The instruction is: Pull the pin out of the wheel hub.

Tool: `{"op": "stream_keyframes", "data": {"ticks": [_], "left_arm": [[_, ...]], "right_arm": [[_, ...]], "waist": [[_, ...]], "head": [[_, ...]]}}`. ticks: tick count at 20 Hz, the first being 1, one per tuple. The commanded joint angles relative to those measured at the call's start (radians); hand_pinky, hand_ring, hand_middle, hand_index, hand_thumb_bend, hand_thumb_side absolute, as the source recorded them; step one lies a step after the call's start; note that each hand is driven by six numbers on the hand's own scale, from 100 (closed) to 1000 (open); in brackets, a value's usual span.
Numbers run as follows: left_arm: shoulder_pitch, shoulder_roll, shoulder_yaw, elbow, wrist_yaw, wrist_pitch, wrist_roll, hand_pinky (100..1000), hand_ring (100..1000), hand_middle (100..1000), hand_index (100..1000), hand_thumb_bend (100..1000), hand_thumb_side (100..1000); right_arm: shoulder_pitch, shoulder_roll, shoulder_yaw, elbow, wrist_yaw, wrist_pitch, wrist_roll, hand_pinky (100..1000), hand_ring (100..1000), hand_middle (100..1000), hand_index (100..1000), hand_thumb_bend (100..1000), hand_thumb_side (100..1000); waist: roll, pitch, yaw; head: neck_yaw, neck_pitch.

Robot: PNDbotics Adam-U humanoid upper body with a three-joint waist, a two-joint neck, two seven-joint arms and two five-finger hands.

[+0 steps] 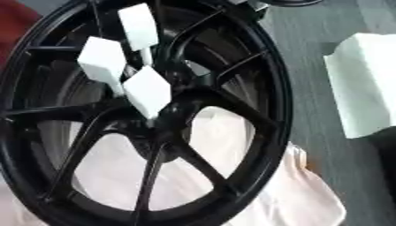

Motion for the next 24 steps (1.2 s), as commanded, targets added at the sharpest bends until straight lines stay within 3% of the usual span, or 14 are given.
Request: {"op": "stream_keyframes", "data": {"ticks": [1, 4, 7, 12, 15, 19, 24], "left_arm": [[-0.001, 0.035, 0.020, -0.008, -0.005, -0.003, 0.010, 884, 755, 702, 913, 180, 970], [0.003, 0.031, 0.023, -0.008, -0.006, -0.005, 0.014, 884, 755, 702, 913, 179, 969], [0.004, 0.026, 0.023, -0.008, -0.005, -0.005, 0.015, 884, 755, 702, 913, 179, 968], [0.007, 0.018, 0.024, -0.007, -0.004, -0.005, 0.016, 884, 756, 702, 914, 181, 970], [0.008, 0.015, 0.024, -0.007, -0.003, -0.006, 0.016, 884, 756, 702, 914, 180, 969], [0.008, 0.014, 0.024, -0.007, -0.003, -0.007, 0.015, 884, 756, 703, 914, 179, 967], [0.009, 0.014, 0.024, -0.007, -0.003, -0.008, 0.015, 884, 756, 707, 914, 179, 967]], "right_arm": [[0.073, 0.031, -0.096, 0.027, 0.053, -0.017, -0.077, 728, 611, 250, 293, 100, 100], [0.178, 0.109, -0.146, 0.017, 0.120, -0.010, -0.132, 734, 621, 272, 322, 100, 100], [0.258, 0.182, -0.169, -0.007, 0.205, 0.026, -0.155, 761, 667, 379, 443, 100, 100], [0.349, 0.290, -0.174, -0.050, 0.366, 0.133, -0.127, 818, 794, 630, 689, 103, 100], [0.375, 0.337, -0.173, -0.077, 0.409, 0.159, -0.069, 866, 889, 787, 800, 119, 100], [0.386, 0.366, -0.187, -0.095, 0.422, 0.157, -0.032, 878, 916, 822, 830, 100, 100], [0.383, 0.372, -0.196, -0.103, 0.393, 0.134, -0.048, 872, 903, 807, 818, 100, 100]], "waist": [[0.005, -0.037, -0.007], [0.014, -0.038, -0.015], [0.022, -0.040, -0.020], [0.032, -0.044, -0.025], [0.038, -0.045, -0.031], [0.043, -0.047, -0.036], [0.046, -0.048, -0.039]], "head": [[0.014, -0.001], [0.019, -0.004], [0.021, -0.007], [0.021, -0.009], [0.020, -0.009], [0.018, -0.008], [0.016, -0.005]]}}
